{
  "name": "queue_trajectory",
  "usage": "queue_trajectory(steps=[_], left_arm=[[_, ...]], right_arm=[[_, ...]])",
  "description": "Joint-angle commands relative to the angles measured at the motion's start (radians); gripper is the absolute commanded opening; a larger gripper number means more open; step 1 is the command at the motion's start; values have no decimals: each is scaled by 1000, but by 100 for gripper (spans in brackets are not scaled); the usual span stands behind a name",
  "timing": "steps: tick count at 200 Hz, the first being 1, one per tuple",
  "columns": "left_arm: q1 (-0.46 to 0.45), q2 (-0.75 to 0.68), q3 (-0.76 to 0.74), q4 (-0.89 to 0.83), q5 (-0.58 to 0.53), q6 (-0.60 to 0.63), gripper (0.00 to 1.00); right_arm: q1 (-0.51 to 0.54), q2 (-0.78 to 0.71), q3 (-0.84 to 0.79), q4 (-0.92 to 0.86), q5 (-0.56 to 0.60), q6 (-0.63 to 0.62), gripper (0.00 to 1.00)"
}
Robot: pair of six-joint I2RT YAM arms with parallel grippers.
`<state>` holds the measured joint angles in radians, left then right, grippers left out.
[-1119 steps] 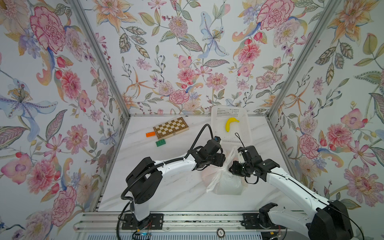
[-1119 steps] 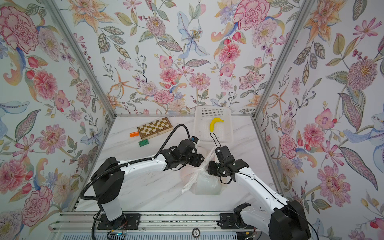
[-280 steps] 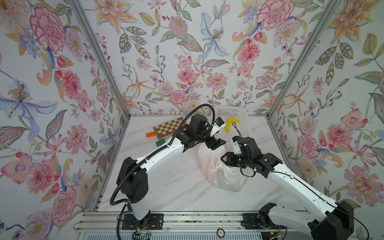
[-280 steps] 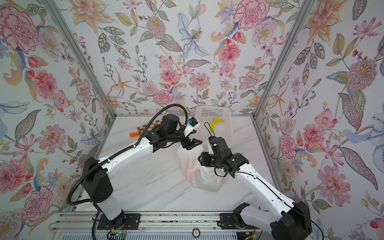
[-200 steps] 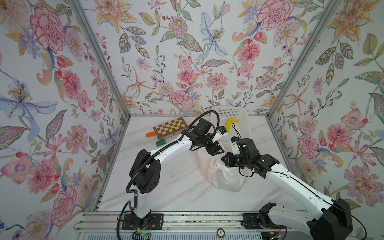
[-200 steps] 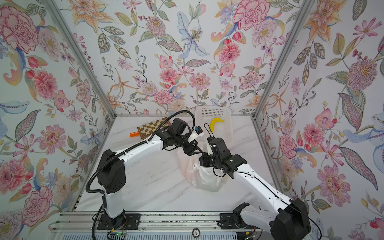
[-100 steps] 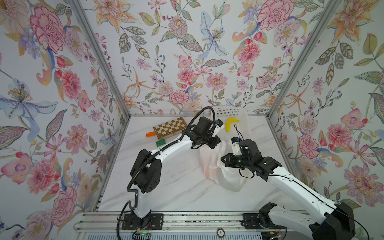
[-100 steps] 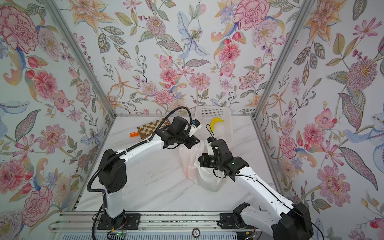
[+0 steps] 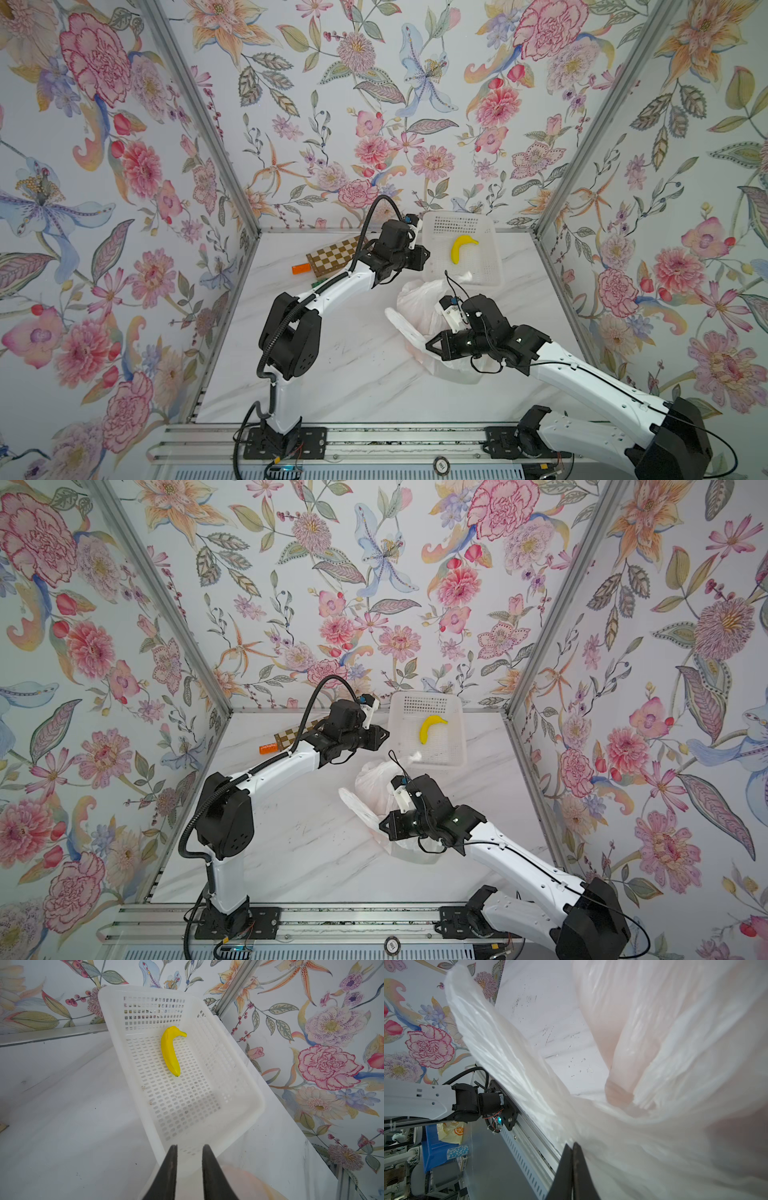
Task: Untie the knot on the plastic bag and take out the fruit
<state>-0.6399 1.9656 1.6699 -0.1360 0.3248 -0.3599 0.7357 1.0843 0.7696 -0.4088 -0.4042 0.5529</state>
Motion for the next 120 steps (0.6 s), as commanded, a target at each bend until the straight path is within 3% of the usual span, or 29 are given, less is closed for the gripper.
queue_trajectory(steps=[1, 15, 65, 89, 120], left_arm=[[0, -31, -1, 23, -32, -50, 28], [0, -80, -43, 26, -38, -77, 30], [-29, -323, -300, 61, -80, -181, 33], [-97, -393, -361, 27, -126, -172, 33], [-216, -391, -324, -120, -233, -106, 36]], right_arm=[[2, -45, 19, -26, 41, -3, 17], [-8, -83, 36, -37, 109, 10, 29], [-153, -144, 65, -44, 178, 94, 32], [-234, -126, 61, -44, 188, 105, 35], [-270, -25, 90, -40, 174, 69, 40]])
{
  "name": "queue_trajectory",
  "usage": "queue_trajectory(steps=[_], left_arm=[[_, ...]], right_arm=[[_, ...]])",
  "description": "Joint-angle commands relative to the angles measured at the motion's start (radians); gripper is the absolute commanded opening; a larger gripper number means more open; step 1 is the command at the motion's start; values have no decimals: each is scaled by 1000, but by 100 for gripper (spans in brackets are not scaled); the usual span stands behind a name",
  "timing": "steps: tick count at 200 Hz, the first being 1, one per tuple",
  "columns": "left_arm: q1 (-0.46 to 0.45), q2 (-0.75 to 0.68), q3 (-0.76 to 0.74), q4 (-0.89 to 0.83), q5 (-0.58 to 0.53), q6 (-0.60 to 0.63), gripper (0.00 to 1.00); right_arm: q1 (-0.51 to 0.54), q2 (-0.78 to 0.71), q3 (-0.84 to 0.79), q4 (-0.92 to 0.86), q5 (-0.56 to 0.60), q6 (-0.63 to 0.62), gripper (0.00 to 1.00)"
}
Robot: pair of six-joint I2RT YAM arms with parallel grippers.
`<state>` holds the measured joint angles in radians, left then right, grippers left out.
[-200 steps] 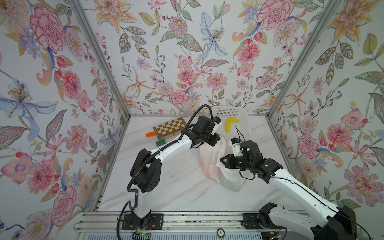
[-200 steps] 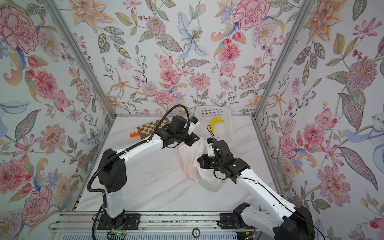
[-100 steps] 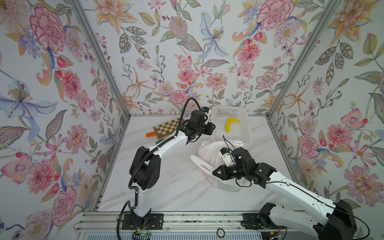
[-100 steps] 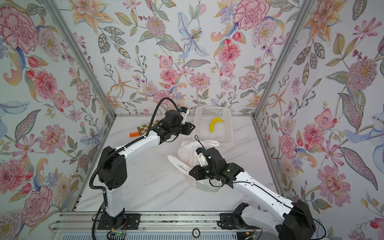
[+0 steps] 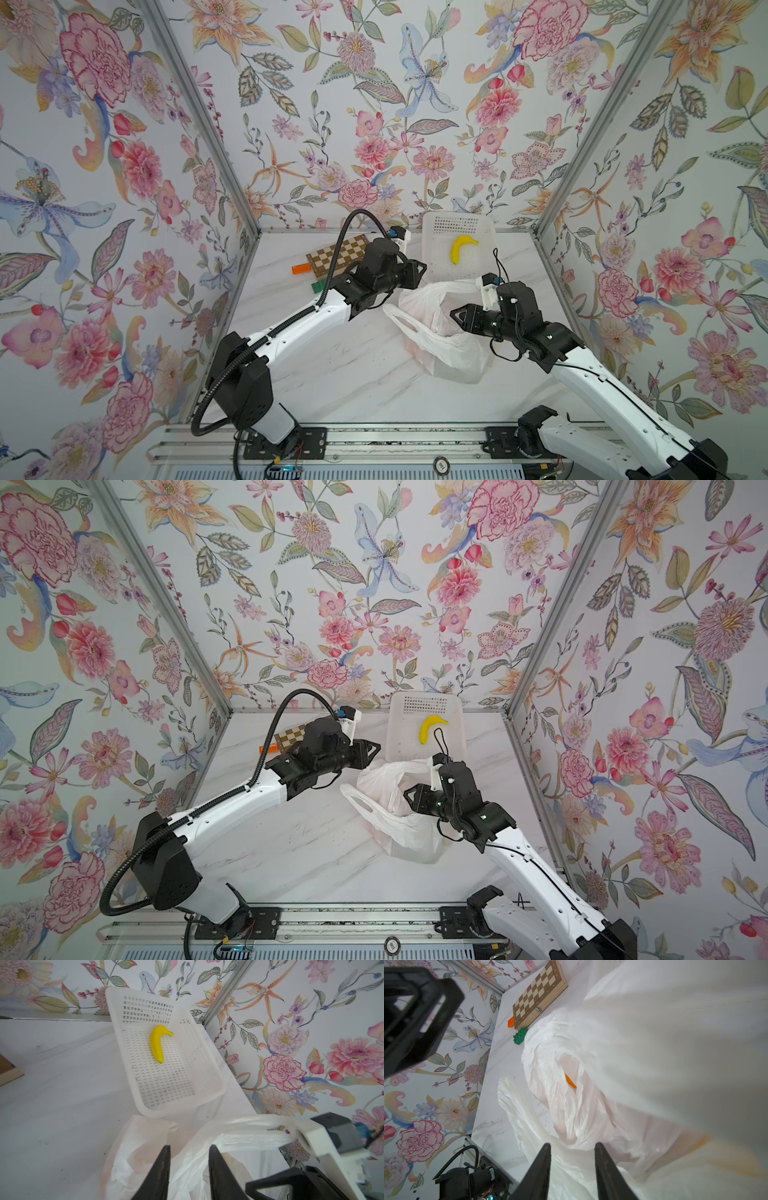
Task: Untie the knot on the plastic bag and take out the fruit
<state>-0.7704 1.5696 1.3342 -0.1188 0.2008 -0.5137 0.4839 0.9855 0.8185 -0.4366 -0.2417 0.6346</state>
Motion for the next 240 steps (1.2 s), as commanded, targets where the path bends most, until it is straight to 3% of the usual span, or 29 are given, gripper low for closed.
queue_trajectory(steps=[1, 27, 63, 99, 125, 152, 202, 240], left_arm=[[-89, 6, 13, -142, -116, 51, 36], [-137, 36, 10, -213, -185, 81, 40], [-153, 92, 19, -255, -99, 85, 49], [-159, 132, -3, -282, -119, 70, 62], [-158, 167, -25, -234, -68, 62, 68], [-156, 199, -69, -150, -1, 12, 70], [-146, 192, -140, -108, -49, -23, 50], [-132, 153, -182, -83, -57, -26, 20]], right_arm=[[-19, 77, 43, -12, 11, -15, 40], [-35, 160, 58, 26, -49, -51, 42], [-45, 248, 40, 90, -171, -45, 46], [-42, 285, -10, 167, -238, -5, 51], [-39, 305, -35, 174, -226, -9, 40], [-30, 328, -42, 170, -243, -20, 38], [-8, 359, -39, 125, -182, -52, 31], [2, 367, -29, 124, -145, -52, 14]])
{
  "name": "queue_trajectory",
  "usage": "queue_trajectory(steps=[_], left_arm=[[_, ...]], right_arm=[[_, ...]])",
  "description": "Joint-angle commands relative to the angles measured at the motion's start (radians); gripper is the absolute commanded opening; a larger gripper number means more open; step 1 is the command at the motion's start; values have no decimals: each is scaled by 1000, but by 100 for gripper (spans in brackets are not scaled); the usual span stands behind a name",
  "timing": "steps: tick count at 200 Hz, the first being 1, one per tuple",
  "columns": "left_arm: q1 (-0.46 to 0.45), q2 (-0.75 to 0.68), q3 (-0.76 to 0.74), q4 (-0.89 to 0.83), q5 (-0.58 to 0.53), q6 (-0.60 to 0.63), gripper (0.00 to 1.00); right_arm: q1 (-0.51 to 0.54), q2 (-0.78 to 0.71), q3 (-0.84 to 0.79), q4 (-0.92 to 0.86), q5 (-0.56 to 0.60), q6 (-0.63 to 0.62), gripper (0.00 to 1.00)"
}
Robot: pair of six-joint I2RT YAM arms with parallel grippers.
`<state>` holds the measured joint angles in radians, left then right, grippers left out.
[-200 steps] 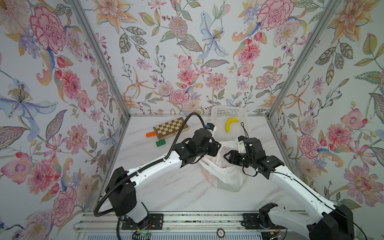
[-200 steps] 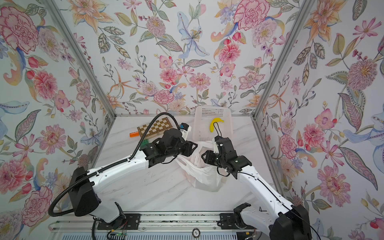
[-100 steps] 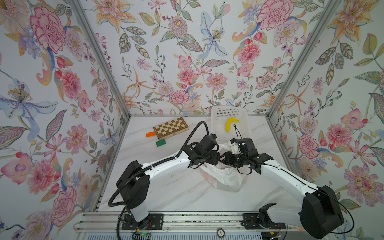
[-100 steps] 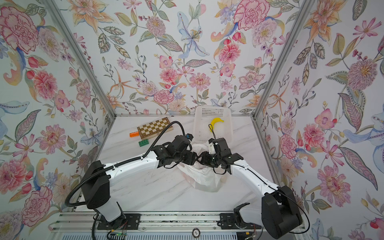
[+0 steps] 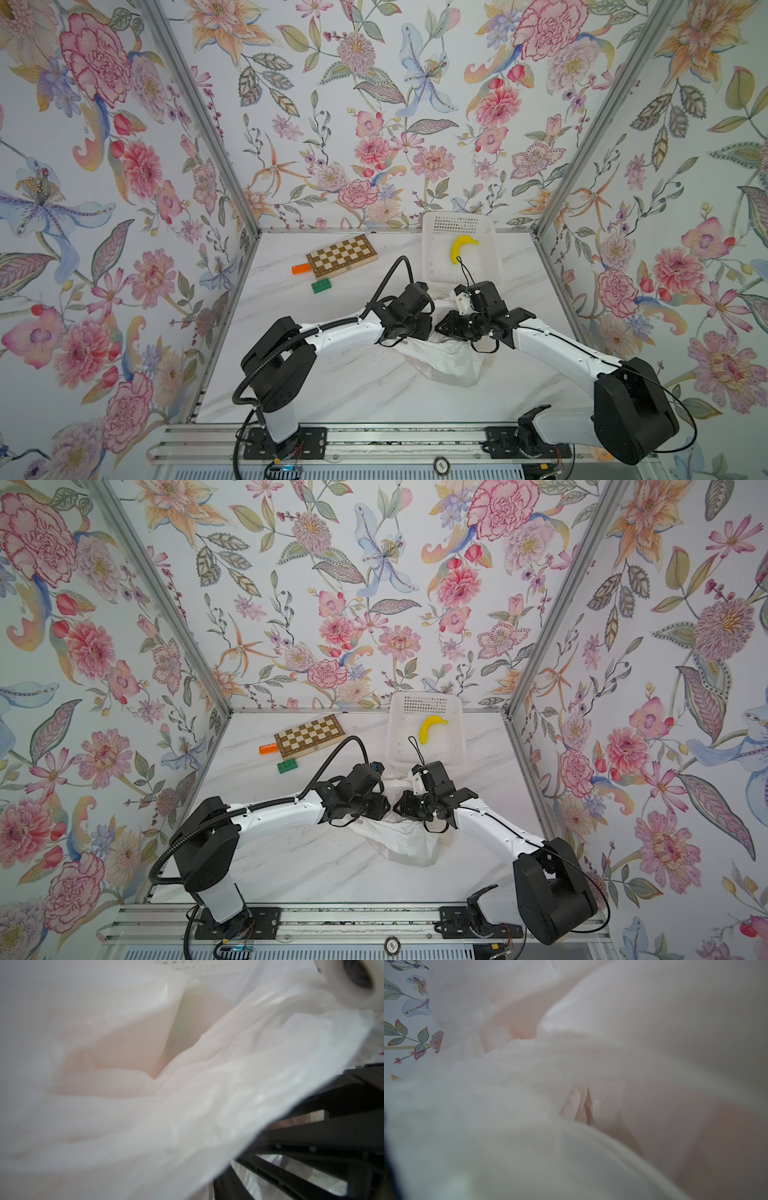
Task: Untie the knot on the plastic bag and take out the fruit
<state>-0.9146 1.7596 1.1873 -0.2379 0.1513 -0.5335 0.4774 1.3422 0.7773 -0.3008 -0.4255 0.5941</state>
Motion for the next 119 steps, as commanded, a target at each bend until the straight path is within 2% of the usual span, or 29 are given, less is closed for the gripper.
queue_trajectory(steps=[1, 14, 27, 48, 119], left_arm=[[13, -38, -36, 38, -8, -6, 20], [20, -62, -54, 53, -11, -7, 11], [28, -84, -65, 58, -14, -7, 7], [47, -123, -75, 59, -16, 2, 5], [143, -286, -107, 40, -24, 22, 4]], right_arm=[[9, 9, 12, -12, 41, -12, 13], [12, -1, 12, -18, 66, -13, 9], [12, -19, 10, -26, 91, -16, 4], [9, -56, 4, -41, 132, -27, 0], [-76, -172, -37, -132, 239, -52, 0]])
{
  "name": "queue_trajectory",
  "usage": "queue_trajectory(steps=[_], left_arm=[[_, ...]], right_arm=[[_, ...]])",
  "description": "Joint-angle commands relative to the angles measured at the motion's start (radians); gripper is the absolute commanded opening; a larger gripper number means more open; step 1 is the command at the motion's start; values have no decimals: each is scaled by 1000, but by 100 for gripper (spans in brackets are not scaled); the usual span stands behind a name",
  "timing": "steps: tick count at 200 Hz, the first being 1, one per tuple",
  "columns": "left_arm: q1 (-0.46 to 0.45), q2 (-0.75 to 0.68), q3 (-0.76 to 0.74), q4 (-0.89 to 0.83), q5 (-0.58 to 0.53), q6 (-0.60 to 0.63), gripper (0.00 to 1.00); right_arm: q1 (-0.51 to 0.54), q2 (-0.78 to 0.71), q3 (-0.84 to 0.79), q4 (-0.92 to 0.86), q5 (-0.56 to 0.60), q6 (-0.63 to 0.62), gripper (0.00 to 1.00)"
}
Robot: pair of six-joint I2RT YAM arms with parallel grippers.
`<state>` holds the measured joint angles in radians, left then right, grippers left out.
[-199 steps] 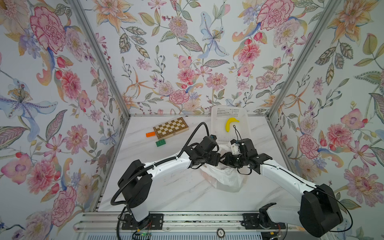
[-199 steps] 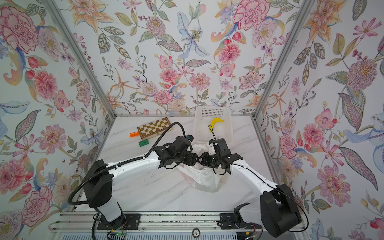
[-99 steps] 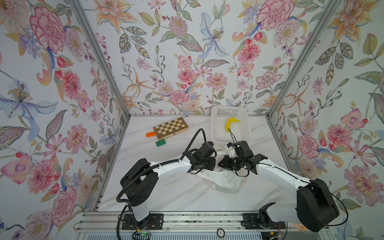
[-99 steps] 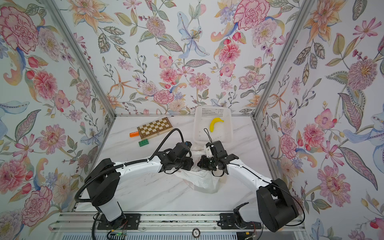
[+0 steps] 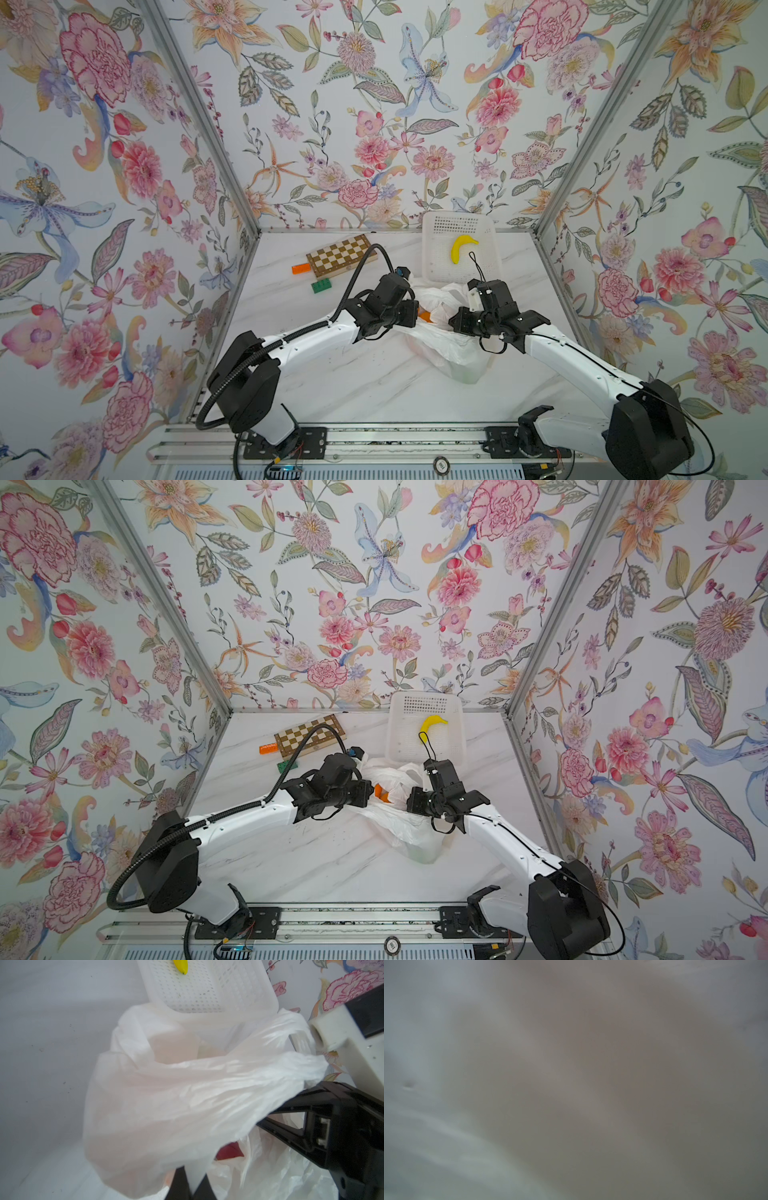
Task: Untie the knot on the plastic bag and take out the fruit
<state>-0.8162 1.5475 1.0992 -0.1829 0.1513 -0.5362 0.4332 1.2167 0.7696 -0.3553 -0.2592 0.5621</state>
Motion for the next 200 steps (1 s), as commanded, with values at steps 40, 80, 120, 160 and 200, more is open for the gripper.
queue_trajectory(steps=[40, 80, 120, 160, 200], left_arm=[[66, -110, -40, 36, 41, 31, 2], [66, -102, -54, 95, 96, 2, 2], [66, -96, -42, 95, 111, 12, 2], [66, -99, -32, 85, 82, 19, 2], [70, -127, -25, 38, -4, 46, 0]], right_arm=[[-24, -111, -19, -56, 10, 11, 16], [66, -148, 30, -1, 70, 31, 55], [177, -23, 144, -79, 271, -40, 89], [235, 118, 226, -133, 465, -88, 99], [232, 164, 238, -189, 594, -143, 95]])
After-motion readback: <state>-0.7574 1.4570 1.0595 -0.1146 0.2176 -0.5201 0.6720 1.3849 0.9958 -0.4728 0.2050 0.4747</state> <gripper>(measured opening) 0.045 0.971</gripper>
